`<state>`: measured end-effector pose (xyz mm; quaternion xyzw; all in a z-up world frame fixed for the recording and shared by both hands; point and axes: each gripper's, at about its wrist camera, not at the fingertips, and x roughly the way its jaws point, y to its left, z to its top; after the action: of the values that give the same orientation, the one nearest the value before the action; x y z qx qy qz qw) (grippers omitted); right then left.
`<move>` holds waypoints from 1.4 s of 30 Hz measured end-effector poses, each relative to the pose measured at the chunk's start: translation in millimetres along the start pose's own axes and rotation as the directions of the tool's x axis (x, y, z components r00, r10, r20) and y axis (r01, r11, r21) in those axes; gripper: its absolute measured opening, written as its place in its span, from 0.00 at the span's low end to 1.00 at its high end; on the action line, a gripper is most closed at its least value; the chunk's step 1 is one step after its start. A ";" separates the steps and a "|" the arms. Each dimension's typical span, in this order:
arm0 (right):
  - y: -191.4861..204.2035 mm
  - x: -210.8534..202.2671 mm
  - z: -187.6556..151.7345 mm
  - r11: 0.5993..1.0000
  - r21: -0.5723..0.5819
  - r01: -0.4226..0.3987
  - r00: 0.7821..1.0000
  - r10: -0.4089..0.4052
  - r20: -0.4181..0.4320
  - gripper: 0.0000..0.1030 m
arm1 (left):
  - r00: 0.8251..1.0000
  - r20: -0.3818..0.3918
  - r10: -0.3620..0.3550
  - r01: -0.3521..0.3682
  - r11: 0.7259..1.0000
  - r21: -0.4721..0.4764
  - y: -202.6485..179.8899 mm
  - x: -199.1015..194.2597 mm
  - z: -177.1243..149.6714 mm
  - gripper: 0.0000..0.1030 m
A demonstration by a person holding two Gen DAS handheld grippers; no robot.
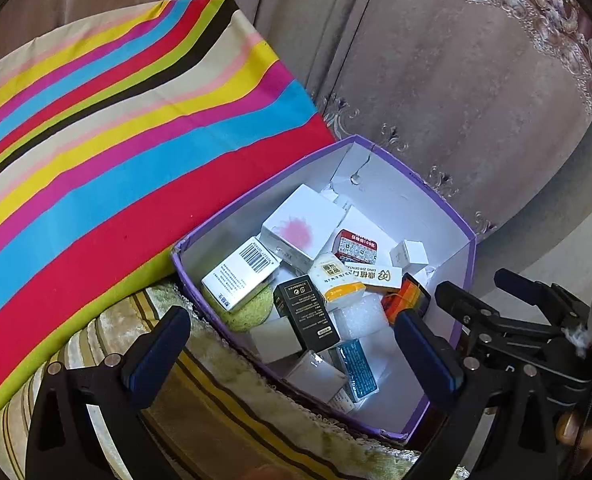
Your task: Organize objects
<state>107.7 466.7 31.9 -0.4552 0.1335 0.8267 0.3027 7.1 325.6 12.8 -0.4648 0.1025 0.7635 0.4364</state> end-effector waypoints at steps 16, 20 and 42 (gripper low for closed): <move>-0.8 0.5 -0.7 1.000 -0.001 0.001 1.000 -0.001 0.000 0.89 | 1.000 0.018 0.007 -0.007 1.000 0.029 -7.6 -2.1 1.5 1.00; -0.9 0.3 -0.8 1.000 -0.001 0.001 1.000 -0.001 0.000 0.89 | 1.000 0.019 0.004 -0.005 0.999 0.036 -9.4 -2.0 1.0 1.00; -1.5 1.7 -2.3 1.000 0.005 0.001 1.000 -0.001 -0.008 0.89 | 1.000 0.014 -0.007 0.007 0.999 0.045 -11.7 -1.1 2.1 1.00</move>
<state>109.5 467.3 29.3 -0.4578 0.1365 0.8244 0.3036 14.9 333.1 17.8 -0.4501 0.1149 0.7627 0.4499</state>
